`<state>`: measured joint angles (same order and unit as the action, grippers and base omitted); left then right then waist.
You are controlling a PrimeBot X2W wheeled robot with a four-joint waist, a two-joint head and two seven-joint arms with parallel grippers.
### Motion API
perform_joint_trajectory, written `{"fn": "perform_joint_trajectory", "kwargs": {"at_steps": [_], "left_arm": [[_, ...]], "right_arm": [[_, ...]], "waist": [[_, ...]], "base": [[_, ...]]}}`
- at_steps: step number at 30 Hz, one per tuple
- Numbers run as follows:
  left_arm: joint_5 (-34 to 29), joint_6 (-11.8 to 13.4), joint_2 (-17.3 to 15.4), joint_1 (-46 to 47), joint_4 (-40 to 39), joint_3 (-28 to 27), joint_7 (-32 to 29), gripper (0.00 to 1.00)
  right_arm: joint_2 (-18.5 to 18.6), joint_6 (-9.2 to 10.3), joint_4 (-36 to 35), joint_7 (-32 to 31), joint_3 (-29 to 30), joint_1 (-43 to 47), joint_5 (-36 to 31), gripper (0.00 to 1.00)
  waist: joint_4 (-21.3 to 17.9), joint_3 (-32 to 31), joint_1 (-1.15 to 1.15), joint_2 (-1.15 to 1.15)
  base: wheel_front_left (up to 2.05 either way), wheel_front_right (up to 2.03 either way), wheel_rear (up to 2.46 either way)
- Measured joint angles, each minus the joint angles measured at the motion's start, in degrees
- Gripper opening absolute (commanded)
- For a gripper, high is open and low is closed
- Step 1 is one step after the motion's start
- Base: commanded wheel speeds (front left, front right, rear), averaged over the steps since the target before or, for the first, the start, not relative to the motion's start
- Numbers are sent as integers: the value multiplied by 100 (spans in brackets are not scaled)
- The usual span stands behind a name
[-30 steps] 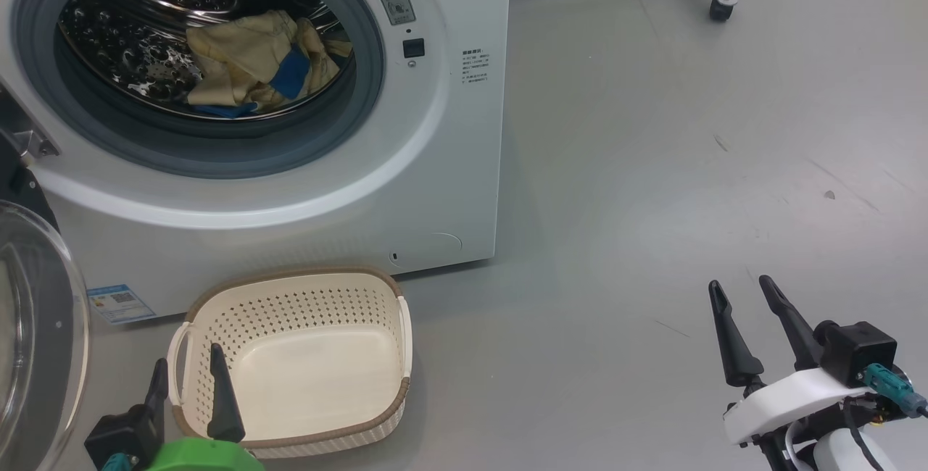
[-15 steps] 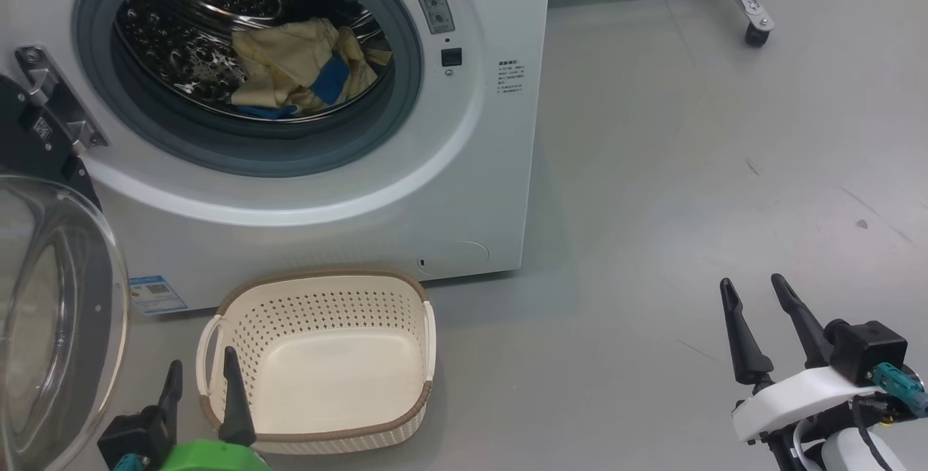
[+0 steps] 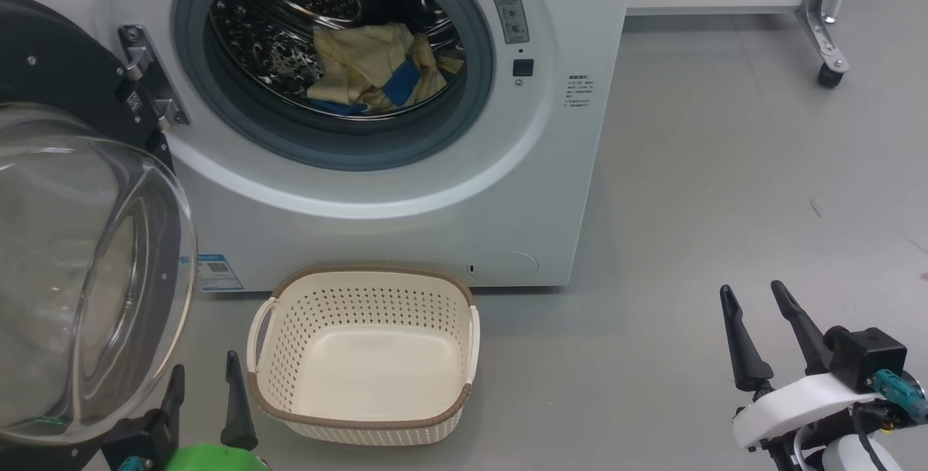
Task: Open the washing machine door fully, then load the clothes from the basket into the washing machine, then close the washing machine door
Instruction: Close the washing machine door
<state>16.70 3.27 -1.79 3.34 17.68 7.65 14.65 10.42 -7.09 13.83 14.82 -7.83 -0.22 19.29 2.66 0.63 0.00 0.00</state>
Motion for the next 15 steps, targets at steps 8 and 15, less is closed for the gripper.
{"fn": "perform_joint_trajectory", "kwargs": {"at_steps": [8, 15], "left_arm": [[0, 11, -3, -52, 9, 8, 0, 100], [0, 18, -5, -70, 4, 8, 0, 100]], "right_arm": [[-11, 0, -15, 0, 7, 5, -5, 100], [-16, 0, -42, 0, 3, 9, -9, 100]], "waist": [[419, -61, 0, 0], [768, -94, 0, 0]], "base": [[0, 0, 0], [0, 0, 0]]}}
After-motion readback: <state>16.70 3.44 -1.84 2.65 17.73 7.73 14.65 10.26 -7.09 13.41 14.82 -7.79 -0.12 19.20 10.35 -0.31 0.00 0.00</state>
